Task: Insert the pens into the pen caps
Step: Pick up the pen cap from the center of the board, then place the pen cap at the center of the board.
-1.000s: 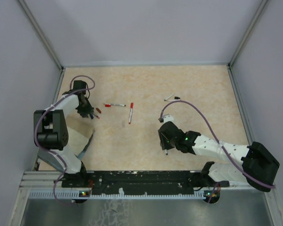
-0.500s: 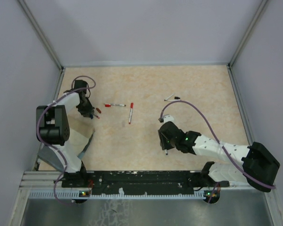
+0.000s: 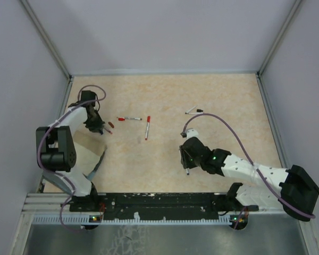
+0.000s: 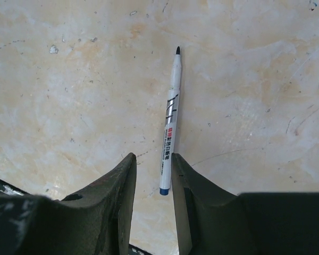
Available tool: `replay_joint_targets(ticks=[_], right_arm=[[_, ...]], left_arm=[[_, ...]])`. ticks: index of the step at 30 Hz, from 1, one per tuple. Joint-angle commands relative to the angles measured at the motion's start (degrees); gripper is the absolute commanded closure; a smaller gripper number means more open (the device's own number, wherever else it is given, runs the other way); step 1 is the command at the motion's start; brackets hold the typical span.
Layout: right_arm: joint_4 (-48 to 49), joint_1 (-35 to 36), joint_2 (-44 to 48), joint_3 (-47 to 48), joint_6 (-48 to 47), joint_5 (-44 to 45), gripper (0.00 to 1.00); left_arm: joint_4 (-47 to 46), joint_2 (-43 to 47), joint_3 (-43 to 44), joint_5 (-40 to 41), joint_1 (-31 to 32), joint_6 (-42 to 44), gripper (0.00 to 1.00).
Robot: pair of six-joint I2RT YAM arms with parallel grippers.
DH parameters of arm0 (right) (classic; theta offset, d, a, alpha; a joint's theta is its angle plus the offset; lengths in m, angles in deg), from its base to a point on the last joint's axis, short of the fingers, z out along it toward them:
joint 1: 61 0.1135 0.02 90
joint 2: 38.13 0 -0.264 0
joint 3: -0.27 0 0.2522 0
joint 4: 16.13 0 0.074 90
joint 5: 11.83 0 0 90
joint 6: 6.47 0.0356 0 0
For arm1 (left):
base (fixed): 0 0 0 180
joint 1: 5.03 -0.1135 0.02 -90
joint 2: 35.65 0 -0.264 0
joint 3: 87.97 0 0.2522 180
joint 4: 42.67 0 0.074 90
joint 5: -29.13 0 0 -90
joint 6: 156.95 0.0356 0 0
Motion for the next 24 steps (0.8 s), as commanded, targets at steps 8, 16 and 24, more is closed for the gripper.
replay_joint_targets(ticks=[8,16,24], right_arm=[[-0.7,0.1,3.1,0.5,0.9,3.1,0.67],[0.0,0.1,6.7,-0.8,4.1,3.1,0.67],[6.1,0.1,11.0,-4.2,9.8,0.2,0.65]], left_arm=[[2.5,19.5,-7.9,0.2,14.6,-2.6,0.86],[-5.5,24.7,-14.8,-9.1,31.2,-12.4,0.86],[-13.0,22.7,-17.5,-8.4,44.1,-17.8,0.85]])
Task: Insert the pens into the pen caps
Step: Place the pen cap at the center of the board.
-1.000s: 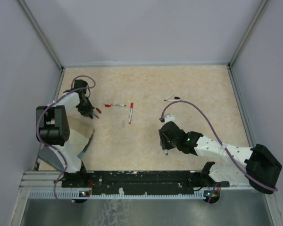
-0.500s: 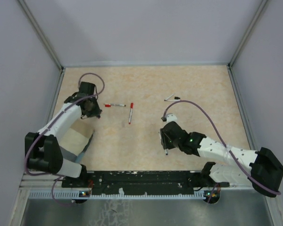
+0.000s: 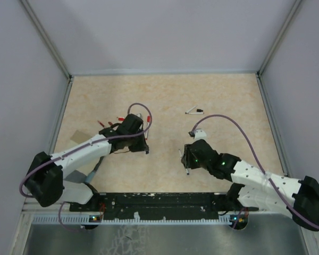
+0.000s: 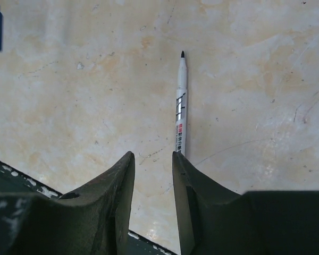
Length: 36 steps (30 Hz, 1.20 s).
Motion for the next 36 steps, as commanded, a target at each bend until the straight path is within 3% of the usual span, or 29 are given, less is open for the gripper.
replay_joint_targets(ticks=[1,11,17,24,36], right_arm=[[6.2,0.1,2.1,-1.0,4.3,-0.8,0.65],[1.9,0.1,1.0,-1.0,5.8,1.3,0.63],[-0.7,0.1,0.0,-0.3,6.3,2.7,0.60],[-2.1,0.1,-3.3,0.2,6.2,2.3,0.57],[-2.6,0.6,-10.3,1.6,5.0,0.2,0.54]], left_arm=[[-5.8,-1.9,-0.6,-0.1,5.4,-3.8,0.86],[-7.9,-12.8,0.6,3.1,14.2,-5.7,0.85],[-7.0,-16.6,2.5,4.0,15.3,-6.1,0.74],[-4.8,-14.2,2.6,6.0,15.4,-6.1,0.64],[-2.2,-0.9,-0.1,12.1,15.3,-4.7,0.58]])
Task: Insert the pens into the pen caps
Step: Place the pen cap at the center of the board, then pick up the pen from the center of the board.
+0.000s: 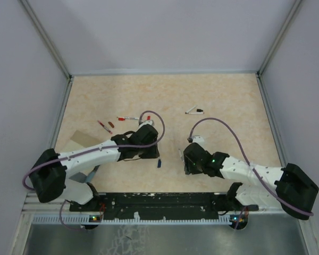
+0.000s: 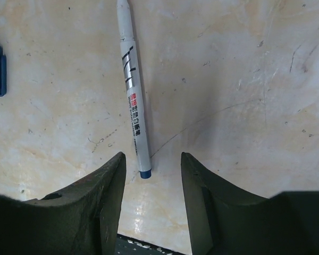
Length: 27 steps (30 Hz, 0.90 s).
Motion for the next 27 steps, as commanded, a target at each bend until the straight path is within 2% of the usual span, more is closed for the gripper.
replay_joint_targets(ticks=[1,9,18,27], right_arm=[[0.6,0.7,-1.4,3.2,-0.4,0.5,0.54],[-0.5,3.4,-6.9,5.7,-0.5,2.5,0.57],[-4.5,7.3,-12.6,8.4,1.1,5.9,0.68],[-7.1,7.7,-12.4,7.7,3.0,8.9,0.91]], left_arm=[[1.1,5.1,-1.5,4.0,0.1,1.4,0.58],[2.0,8.4,-3.9,6.4,0.0,1.0,0.57],[2.2,10.7,-6.2,7.2,-0.3,-0.2,0.57],[2.1,12.8,-7.6,7.8,-0.5,-0.7,0.57]])
